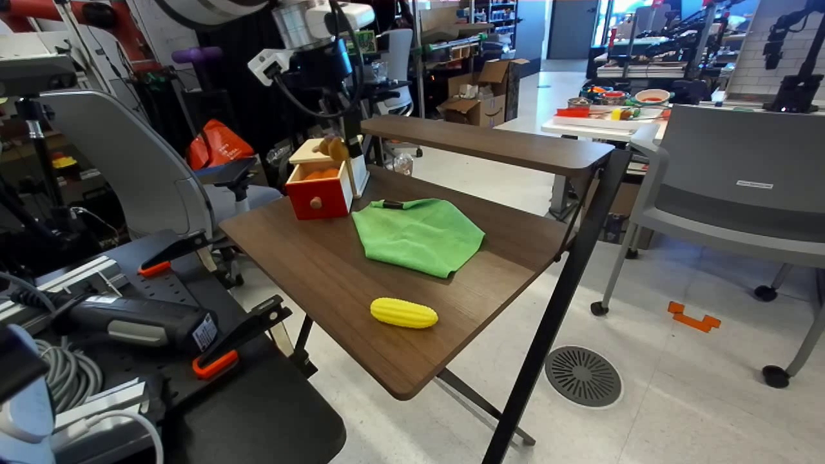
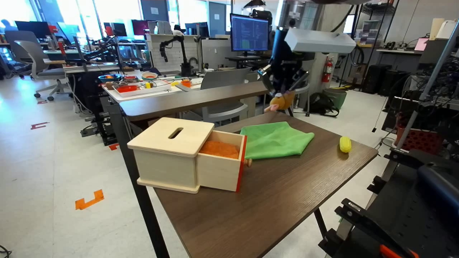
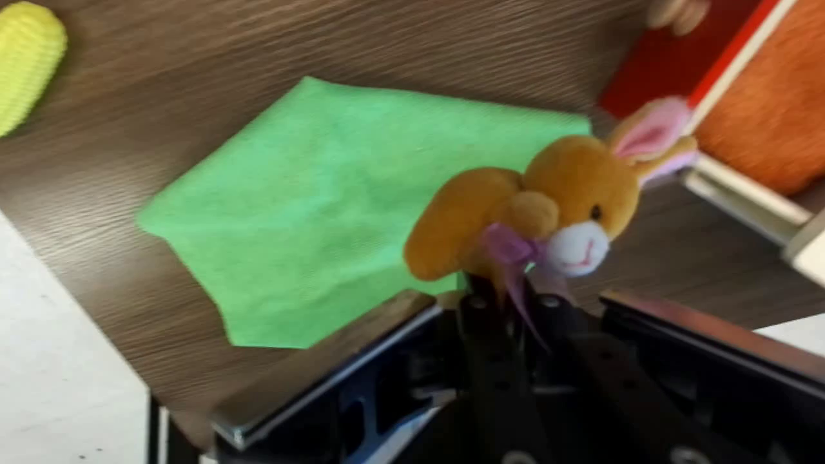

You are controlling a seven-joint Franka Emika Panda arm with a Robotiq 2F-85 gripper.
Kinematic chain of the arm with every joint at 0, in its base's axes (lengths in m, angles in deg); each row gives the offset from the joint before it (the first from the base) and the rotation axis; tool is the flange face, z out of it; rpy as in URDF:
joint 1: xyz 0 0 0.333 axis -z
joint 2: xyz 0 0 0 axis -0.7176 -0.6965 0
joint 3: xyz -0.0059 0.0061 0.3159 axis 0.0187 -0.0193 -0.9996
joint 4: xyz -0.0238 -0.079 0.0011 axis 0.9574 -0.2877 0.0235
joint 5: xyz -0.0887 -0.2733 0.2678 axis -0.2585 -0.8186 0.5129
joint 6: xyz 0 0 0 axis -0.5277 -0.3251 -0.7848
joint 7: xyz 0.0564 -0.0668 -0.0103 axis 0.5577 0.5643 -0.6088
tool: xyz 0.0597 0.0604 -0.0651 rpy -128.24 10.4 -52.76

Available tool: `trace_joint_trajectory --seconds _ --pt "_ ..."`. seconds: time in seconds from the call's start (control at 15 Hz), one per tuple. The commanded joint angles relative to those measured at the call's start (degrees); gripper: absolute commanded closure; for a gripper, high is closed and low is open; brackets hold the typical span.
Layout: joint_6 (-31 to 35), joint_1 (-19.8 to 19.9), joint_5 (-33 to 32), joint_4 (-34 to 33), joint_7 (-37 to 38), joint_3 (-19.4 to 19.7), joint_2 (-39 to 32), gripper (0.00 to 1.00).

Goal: Put the plush toy inside the open drawer

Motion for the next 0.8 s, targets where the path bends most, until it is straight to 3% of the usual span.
trace_joint_trajectory --seconds 0.0,0.27,0.73 --pt "3.80 -1.24 2.10 -0.01 -6.65 -5.30 -1.11 0.98" --pt "6.64 -3.02 1.26 -2.50 -11.00 -8.47 -5.04 0.98" --pt "9.89 -4.42 0.80 -5.76 -13.65 -6.87 -10.93 0.98"
